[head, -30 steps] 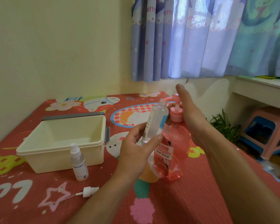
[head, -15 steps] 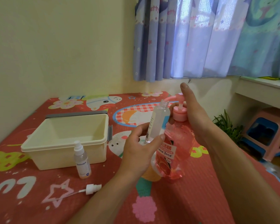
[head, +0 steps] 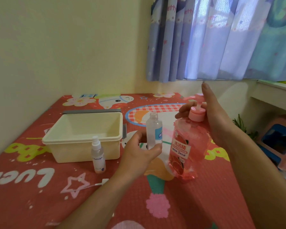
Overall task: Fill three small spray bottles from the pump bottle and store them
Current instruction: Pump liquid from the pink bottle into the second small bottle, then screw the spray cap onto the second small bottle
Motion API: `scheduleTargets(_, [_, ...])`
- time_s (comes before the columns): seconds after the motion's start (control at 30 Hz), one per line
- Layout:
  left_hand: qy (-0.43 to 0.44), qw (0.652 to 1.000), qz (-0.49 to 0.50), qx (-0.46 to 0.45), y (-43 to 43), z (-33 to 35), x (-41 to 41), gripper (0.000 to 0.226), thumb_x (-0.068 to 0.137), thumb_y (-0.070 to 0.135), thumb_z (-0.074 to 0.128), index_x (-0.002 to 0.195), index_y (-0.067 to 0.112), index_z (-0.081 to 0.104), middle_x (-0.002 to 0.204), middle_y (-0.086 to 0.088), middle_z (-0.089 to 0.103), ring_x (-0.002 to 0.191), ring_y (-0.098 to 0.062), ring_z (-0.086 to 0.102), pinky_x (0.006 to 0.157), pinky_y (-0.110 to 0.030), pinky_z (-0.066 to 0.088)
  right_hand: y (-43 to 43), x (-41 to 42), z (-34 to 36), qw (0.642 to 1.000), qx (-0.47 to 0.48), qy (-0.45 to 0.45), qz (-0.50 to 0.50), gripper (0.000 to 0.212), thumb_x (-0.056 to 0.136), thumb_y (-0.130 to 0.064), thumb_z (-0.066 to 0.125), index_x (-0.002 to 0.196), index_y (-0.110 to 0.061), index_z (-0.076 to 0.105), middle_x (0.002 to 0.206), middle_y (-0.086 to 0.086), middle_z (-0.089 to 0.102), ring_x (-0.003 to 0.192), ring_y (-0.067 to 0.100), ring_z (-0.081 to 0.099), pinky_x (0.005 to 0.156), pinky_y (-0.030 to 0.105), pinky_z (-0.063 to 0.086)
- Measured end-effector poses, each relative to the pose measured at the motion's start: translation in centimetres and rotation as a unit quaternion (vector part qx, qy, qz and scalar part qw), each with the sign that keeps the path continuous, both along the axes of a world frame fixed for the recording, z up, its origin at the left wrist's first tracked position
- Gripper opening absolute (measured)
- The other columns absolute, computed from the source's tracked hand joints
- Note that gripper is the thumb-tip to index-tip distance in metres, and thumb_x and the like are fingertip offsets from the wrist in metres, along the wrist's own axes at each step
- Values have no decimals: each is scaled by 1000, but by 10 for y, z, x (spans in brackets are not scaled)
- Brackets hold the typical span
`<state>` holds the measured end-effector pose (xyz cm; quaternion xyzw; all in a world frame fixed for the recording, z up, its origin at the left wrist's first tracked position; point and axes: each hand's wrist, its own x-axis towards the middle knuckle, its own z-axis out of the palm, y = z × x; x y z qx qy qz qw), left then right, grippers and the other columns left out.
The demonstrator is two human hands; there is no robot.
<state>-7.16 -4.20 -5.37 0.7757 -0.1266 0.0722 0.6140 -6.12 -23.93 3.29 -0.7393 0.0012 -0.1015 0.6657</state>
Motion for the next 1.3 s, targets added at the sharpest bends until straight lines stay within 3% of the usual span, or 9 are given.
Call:
scheduleTargets(0.2, [21,998,7,59,27,-13,2,31,78,26,76,106,32,62,99,13,69,82,0,63,73,-19,50,2,-3,1,999,-11,-42,-29,68,93,-71,34,86,-19,78,97,10,79,101,22,73,102,49,48])
scheduleTargets(0.4, [34,994,6,102,47,-26,0,30,77,26,78,101,33,62,96,17,70,85,4,64,72,-12,48,12,-15,5,994,-17,-81,-74,65,96,-67,33,77,-22,76,71,9,47,65,17,46,57,25,44])
scheduleTargets(0.5, [43,992,4,120,54,-31,-2,30,77,28,77,99,37,60,95,21,68,83,13,61,68,-6,46,11,-14,5,978,-74,-131,-141,50,94,-70,36,96,-31,68,93,-7,70,83,9,64,80,35,55])
scheduleTargets(0.63, [51,991,4,127,60,-35,-4,32,78,29,77,105,34,60,96,21,67,82,16,59,66,-2,44,17,-18,8,932,-149,-244,-221,29,94,-48,53,115,-30,64,112,-14,66,107,5,61,103,37,47])
scheduleTargets(0.77, [60,989,1,134,62,-37,-4,32,79,32,77,104,38,58,96,24,65,84,13,59,67,-5,44,41,-37,5,877,-174,-386,-228,33,94,-21,59,128,-20,56,127,-5,61,122,10,56,108,33,43])
scheduleTargets(0.87, [65,988,-2,139,64,-41,-3,32,79,31,77,104,38,58,96,24,65,86,9,61,67,-6,43,69,-52,-13,873,-174,-431,-146,35,93,-13,59,128,-17,53,126,-3,59,122,15,58,105,33,43])
scheduleTargets(1.03, [71,984,-3,162,67,-42,-2,32,78,31,77,104,36,59,97,20,67,89,5,62,72,-11,45,100,-56,-72,916,-184,-353,-46,45,87,-11,65,129,-25,55,128,-13,58,122,11,57,103,32,46])
scheduleTargets(1.2, [85,982,-3,169,71,-46,-3,33,75,36,77,105,35,63,97,18,70,88,2,65,83,-28,55,107,-37,-123,972,-158,-174,-1,49,83,-30,68,130,-31,54,127,-18,59,119,-3,56,100,15,44])
scheduleTargets(1.3, [81,981,-6,176,72,-47,-4,42,74,35,76,113,35,62,101,19,70,92,3,65,86,-31,56,109,-25,-142,982,-161,-96,37,54,83,-30,76,133,-26,56,127,-16,62,117,-6,57,100,18,47])
